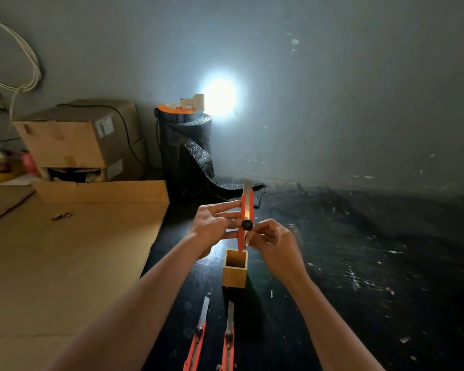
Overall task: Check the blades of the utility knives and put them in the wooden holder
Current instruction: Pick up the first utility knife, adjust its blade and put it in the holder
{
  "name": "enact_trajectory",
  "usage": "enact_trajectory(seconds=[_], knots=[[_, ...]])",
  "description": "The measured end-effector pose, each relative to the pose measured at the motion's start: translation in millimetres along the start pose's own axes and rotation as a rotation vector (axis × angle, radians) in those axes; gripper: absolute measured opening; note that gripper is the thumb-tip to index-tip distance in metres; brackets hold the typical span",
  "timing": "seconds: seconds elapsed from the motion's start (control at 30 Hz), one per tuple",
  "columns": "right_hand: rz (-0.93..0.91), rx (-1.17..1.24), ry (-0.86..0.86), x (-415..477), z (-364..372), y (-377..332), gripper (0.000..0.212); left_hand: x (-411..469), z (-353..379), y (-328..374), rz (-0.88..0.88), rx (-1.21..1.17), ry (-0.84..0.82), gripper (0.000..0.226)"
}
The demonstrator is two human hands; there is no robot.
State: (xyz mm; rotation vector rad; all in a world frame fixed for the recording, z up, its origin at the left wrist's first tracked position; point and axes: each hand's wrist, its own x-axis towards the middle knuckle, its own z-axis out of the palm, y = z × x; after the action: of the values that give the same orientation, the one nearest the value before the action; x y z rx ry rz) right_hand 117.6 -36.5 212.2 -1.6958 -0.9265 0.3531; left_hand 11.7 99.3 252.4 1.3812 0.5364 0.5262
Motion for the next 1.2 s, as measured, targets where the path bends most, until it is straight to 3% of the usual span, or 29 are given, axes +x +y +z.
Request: enact_trajectory(seconds=[0.13,0.43,0.7,0.93,1.2], knots=[[-0.052,-0.008,0.028,6,3,-12,0.027,3,2,7,0.064,0.079,-0.017,0.044],[-0.091,-0.015,-0.024,14,-1,-26,0.020,4,-1,13,0.086,0.053,0.016,0.031],[-0.071,-0.035,-0.074,7,0,-17,0.018,10,2,11,0.080,0.063,0.079,0.035],[-0.037,0.021,0.055,8,5,-20,0.023,12,5,16,0.147,0.125,0.059,0.040],[-0.041,0.006,0.012,8,6,-21,0.030,11,3,18,0.165,0.140,0.063,0.040]])
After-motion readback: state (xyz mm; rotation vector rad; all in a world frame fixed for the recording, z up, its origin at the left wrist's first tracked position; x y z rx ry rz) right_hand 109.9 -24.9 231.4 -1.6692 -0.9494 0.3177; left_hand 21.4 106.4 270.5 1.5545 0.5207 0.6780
